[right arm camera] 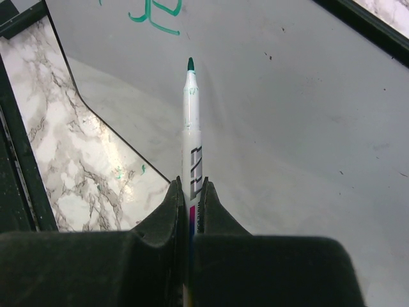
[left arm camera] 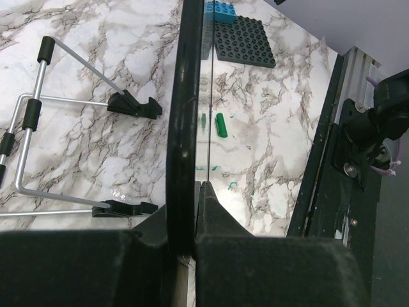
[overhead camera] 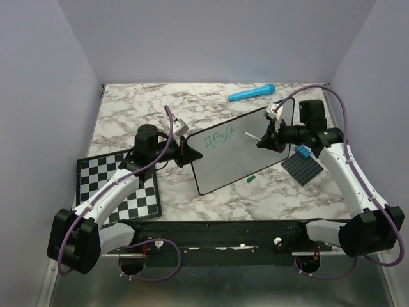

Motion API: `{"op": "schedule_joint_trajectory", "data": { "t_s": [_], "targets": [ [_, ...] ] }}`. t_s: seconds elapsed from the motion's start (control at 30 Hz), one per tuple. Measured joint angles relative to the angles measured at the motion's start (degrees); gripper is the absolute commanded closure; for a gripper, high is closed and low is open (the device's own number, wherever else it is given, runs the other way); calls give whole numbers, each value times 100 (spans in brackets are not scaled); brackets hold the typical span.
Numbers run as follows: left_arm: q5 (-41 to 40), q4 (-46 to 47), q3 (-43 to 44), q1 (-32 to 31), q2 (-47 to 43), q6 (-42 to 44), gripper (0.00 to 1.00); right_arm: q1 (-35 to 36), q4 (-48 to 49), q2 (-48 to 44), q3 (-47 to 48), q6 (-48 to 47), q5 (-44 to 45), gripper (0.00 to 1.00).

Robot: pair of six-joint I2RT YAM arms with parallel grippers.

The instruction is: Write a sentence on the whiteboard

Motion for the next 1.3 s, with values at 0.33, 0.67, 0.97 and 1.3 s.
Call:
{"op": "schedule_joint_trajectory", "data": {
  "t_s": [0.33, 0.67, 0.97, 1.3],
  "targets": [
    [-2, 0, 0, 0, 0, -2, 100, 0, 0, 0, 0, -2, -50, 99],
    [-2, -7, 2, -15, 0, 0, 100, 0, 2, 0, 0, 0, -155, 99],
    [-7, -13, 7, -26, 0, 0, 100, -2, 2, 0, 0, 2, -155, 100],
    [-22, -26, 7, -26, -9, 4, 100, -2, 2, 0, 0, 4, -162, 99]
  ]
}}
